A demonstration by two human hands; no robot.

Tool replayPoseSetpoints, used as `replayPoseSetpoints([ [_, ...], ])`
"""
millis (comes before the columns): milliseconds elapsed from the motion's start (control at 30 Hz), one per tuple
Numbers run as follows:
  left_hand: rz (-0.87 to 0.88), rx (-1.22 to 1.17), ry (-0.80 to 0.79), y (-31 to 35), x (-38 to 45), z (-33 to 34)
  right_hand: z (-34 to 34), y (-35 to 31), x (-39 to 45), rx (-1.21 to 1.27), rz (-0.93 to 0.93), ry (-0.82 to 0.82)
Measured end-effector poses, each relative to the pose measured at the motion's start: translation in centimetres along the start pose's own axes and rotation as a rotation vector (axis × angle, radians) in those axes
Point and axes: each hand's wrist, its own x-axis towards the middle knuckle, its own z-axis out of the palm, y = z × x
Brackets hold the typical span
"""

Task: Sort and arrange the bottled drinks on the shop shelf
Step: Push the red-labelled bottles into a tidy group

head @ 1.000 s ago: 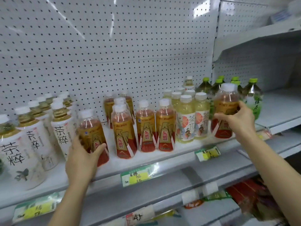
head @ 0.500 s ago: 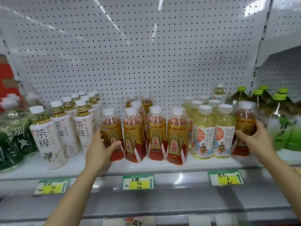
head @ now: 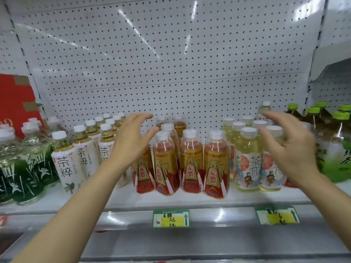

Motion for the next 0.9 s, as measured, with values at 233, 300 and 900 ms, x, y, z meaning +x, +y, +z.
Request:
replayPoseSetpoints([
  [233, 0.029, 0.098, -0.483, 0.7, 3.8, 0.9, 6.4, -6.6, 2.7, -0.062, -0.151, -0.446],
  [300, 0.026, 0.086, -0.491, 0.5, 5.5, 1.0, 8.0, -7.6, 4.0, -0.118, -0.153, -0.539],
  [900, 0.148, 0.168, -0.718, -2.4, 11.0, 5.2, 11.2, -8.7, 7.4, -0.247, 0.010, -0.883],
])
